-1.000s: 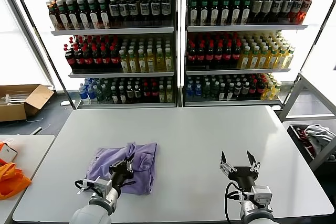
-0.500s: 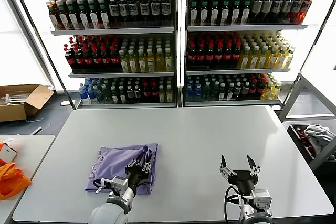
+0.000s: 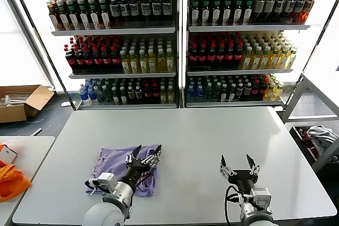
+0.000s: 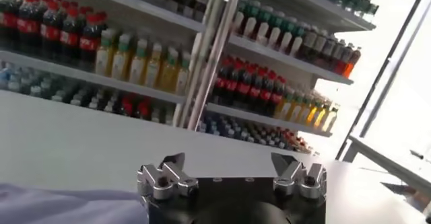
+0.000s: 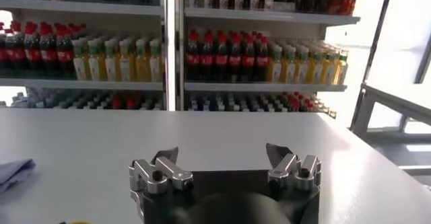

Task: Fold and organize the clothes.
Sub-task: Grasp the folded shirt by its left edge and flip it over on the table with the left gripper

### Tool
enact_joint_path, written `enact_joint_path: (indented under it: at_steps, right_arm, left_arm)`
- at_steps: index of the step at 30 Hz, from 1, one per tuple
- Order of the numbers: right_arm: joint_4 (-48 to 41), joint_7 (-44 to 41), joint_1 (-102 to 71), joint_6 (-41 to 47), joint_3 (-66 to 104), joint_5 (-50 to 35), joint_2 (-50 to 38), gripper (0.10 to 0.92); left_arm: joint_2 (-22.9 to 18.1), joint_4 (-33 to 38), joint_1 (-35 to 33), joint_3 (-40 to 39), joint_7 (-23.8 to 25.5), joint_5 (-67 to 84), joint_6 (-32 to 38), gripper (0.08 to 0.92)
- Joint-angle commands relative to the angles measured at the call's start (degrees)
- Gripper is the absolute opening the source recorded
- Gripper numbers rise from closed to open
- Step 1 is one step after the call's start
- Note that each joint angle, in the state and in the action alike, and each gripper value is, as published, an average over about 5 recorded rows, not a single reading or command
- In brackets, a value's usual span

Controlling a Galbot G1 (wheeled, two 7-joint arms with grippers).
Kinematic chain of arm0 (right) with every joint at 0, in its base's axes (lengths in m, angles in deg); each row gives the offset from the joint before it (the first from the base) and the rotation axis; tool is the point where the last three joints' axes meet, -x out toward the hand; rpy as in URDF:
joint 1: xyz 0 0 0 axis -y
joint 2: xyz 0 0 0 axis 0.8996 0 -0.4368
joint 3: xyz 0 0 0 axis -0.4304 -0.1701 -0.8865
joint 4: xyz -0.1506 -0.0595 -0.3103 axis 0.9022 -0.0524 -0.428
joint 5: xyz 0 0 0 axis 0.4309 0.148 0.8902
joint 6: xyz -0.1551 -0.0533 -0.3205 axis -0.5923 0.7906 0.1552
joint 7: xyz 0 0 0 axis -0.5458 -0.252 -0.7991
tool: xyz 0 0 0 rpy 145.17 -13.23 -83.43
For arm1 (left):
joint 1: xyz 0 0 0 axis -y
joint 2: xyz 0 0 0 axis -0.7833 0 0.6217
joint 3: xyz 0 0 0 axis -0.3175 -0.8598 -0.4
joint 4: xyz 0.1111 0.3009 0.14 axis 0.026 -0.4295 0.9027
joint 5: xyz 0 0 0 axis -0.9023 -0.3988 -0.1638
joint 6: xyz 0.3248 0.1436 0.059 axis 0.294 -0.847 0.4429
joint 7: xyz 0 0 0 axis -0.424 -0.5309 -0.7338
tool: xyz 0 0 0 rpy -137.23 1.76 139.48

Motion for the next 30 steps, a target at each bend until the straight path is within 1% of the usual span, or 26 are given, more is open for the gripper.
enact_joint_path:
  at_steps: [1, 5, 9, 16, 30]
  right_arm:
    - [-1.24, -0.11, 3.65, 0.20, -1.42, -2.38, -2.06, 0.823]
    - [-2.07, -0.10, 5.10, 0.21, -2.15, -3.18, -2.30, 0.823]
    - [-2.77, -0.15, 6.00, 0.17, -2.96, -3.38, -1.96, 0.823]
    - [-2.88, -0.11, 6.04, 0.23, -3.24, -3.21, -1.30, 0.823]
    - [-1.65, 0.08, 3.10, 0.06, -1.88, -2.46, -0.92, 0.823]
  left_arm:
    - [7.04, 1.31, -5.36, 20.32, -1.90, -8.20, 1.99, 0.802]
    - [7.86, -1.64, -7.28, 23.74, -1.58, -8.72, 2.43, 0.821]
    - [7.39, -3.48, -8.06, 24.40, -1.16, -8.99, 2.53, 0.823]
    - [7.19, -5.23, -8.69, 23.03, 0.42, -7.51, 1.73, 0.823]
    - [6.59, -8.40, -7.15, 20.04, 2.54, 0.67, -1.17, 0.823]
